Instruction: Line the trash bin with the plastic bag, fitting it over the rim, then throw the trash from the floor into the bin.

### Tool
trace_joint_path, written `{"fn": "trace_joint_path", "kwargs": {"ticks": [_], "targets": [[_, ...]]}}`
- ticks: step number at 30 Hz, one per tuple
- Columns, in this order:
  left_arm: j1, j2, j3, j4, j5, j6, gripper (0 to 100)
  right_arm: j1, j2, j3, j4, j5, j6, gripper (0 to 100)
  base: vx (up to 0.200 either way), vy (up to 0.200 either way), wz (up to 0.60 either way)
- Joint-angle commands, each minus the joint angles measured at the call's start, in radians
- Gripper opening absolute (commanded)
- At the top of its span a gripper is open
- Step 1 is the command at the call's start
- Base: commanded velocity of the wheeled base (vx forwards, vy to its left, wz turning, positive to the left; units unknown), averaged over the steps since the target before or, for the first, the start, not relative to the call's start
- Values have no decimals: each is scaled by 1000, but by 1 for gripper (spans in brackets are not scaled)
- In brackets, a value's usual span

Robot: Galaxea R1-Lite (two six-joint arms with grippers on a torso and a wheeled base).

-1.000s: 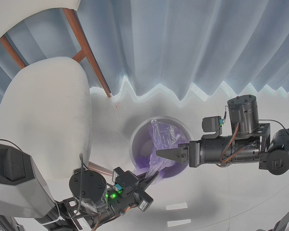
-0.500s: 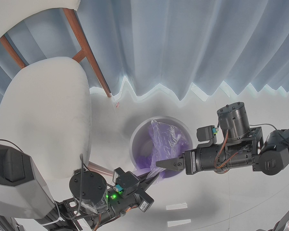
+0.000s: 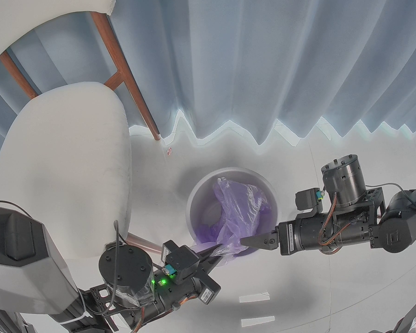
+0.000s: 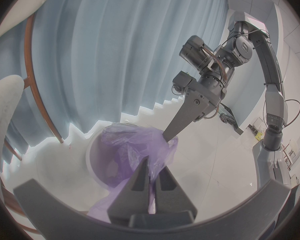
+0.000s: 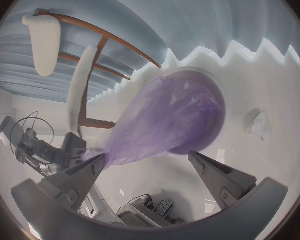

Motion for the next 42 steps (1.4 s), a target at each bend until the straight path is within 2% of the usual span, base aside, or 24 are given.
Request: {"fn": "trace_joint_path", "kwargs": {"ticks": [1,12,23,30,42], "targets": [[-5,-3,1,-1,0,1,0,-30,13,22,-1,-10,0,100,0,0,0],[-11,-14,-1,-2,0,1,0,-79,79,-10,-7,-22,3,100,0,0,0],[-19,-17,4,-1,0,1,0,-64,50,-118,1,-22,1,100,0,0,0],[-37,-22,7,-2,0,1,0,-25,73,-181,127,-22,0,100,0,0,0],[-38,-59,1,-2,0,1,0,-41,188,-382,325,-45,-23,100,0,0,0]]}}
